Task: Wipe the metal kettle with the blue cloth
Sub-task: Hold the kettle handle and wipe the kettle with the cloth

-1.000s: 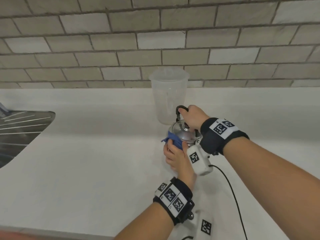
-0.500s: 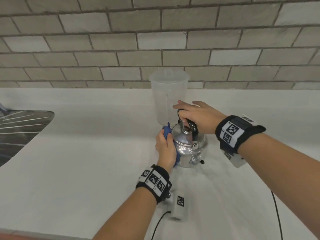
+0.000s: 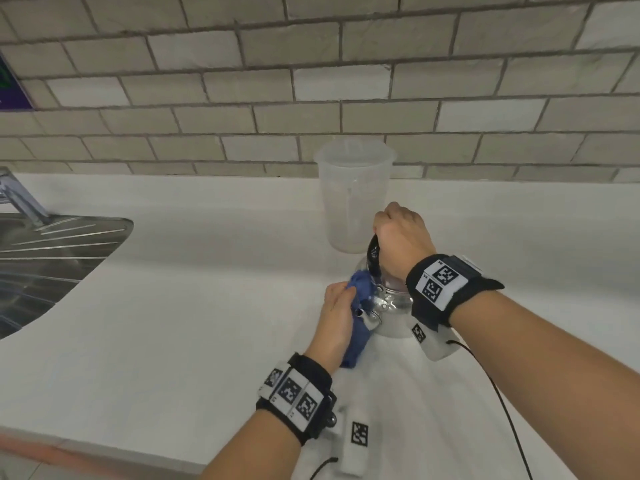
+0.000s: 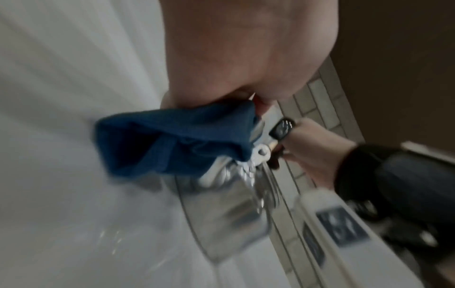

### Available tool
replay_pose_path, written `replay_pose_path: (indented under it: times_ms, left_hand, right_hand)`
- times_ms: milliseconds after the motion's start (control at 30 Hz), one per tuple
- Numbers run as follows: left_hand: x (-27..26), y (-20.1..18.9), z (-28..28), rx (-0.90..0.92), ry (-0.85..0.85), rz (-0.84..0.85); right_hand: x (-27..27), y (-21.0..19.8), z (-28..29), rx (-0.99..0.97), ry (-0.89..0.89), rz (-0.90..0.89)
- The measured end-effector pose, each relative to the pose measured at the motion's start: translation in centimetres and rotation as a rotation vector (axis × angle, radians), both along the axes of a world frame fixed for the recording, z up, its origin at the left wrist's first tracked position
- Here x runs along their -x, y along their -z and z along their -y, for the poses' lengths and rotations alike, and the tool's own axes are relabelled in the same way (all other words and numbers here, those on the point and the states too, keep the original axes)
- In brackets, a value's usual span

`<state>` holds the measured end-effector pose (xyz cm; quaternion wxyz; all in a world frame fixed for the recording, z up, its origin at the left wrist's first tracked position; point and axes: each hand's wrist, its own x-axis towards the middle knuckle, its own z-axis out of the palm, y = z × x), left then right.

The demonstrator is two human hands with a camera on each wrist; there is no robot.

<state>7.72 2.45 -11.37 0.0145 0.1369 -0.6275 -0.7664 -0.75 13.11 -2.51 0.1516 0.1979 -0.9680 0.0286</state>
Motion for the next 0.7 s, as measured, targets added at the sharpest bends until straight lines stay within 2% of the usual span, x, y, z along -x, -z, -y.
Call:
replay_pose_path:
  times_ms: [67,133,200,233,367,433,500,567,700]
  left_hand:
    - [0.4,-1.2,1.6,-0.083,-0.05,0.09]
    - [0.9,-1.9,2.9,-0.173,-0.113,0.145]
    - [0.1,-2.8,3.0,-0.086,-0.149,0.067]
    - [-0.6,-3.0,2.7,-0.038,-0.161,0.021]
    - [-4.1,-4.4,0.2,0.127,-0.196,-0.295]
    - [-4.9,-3.9,-0.8,0.29,-0.206,-0.498]
    - [-4.9,-2.5,-1.6,0.463,-0.181,-0.596]
    - [-3.9,-0.9,-2.1,0.604,-0.179,-0.552]
    - [-0.4,1.2,-2.4,0.742,-0.227,-0.222]
  right_hand:
    - [0.4,-1.2,-0.6,-0.025,-0.052,0.104]
    - [0.8,-3.1,-2.0,-0.103,-0.144,0.323]
    - [1.2,-4.9,-3.4,-0.209,-0.231,0.482]
    - [1.2,-5.4,-4.0,-0.24,-0.264,0.498]
    - [1.3,-4.7,-5.2,-0.3,-0.336,0.315]
    - [1.0,-4.0,-5.2,-0.237,-0.316,0.245]
    - [0.5,-3.4,-4.9,-0.151,-0.252,0.211]
    - [0.2,-2.9,-4.2,-0.098,-0.167,0.186]
    - [-0.3,-2.3,-2.5,-0.008,-0.051,0.198]
